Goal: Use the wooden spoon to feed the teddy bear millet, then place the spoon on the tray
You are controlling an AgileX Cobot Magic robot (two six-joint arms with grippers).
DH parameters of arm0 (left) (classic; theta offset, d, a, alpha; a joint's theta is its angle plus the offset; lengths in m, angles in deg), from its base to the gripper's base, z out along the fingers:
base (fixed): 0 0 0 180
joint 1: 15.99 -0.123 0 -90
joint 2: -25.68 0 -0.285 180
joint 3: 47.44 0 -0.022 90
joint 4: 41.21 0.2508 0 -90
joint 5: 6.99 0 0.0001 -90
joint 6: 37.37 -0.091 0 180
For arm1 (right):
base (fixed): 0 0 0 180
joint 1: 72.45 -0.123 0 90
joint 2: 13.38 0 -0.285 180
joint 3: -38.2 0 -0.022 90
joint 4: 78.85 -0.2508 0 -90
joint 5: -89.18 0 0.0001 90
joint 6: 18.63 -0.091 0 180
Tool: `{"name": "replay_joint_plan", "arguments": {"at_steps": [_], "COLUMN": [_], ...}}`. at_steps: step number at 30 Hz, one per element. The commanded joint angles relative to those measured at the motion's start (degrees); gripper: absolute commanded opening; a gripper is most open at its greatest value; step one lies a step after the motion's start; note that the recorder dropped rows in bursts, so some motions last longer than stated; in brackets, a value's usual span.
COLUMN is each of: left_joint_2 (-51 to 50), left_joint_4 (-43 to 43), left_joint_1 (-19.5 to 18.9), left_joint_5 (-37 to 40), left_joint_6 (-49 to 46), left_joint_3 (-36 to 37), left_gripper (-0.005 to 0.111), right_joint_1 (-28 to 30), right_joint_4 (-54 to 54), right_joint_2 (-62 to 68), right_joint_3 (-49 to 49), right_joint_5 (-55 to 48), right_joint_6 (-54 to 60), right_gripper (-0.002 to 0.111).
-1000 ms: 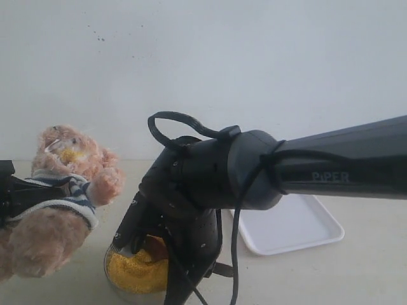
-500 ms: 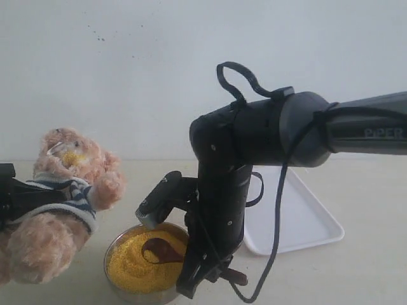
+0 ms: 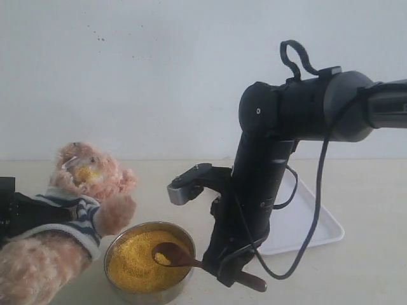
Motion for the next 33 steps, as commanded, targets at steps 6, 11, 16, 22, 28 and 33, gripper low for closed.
{"name": "replay_joint_plan", "arguments": {"at_steps": [6,11,16,22,28,33], "left_joint_2": [4.39,7.33,7.84,7.84,7.84,7.84], "left_joint_4": [0.37,6.94,11.06,10.91,9.12,8.57], "left_joint_1": [-2.77,-4.75,-4.75,-4.75,-4.75,-4.75], "left_joint_5": [3.9,1.65,0.51,-2.87,-3.36,-2.16], "left_joint_6": [5.09,6.23,8.11,4.81,4.81,5.07], "left_joint_3": [-0.26,-0.26,0.57,5.86,8.02,10.34], "left_gripper": [0.004,0.004,0.004,0.004,0.004,0.004], "right_joint_1": [3.26,3.26,3.26,3.26,3.26,3.26], "right_joint_4": [-7.97,-8.09,-8.09,-8.09,-9.34,-10.28], "right_joint_2": [-0.81,-0.81,-0.81,-0.81,-0.81,-0.81], "right_joint_3": [0.14,0.14,0.14,0.14,0.14,0.14], "right_joint_5": [-0.82,0.79,2.98,4.61,5.55,7.38], "right_joint_6": [5.46,5.46,5.33,5.23,3.72,3.85], "right_gripper": [0.0,0.0,0.0,0.0,0.0,0.0]}}
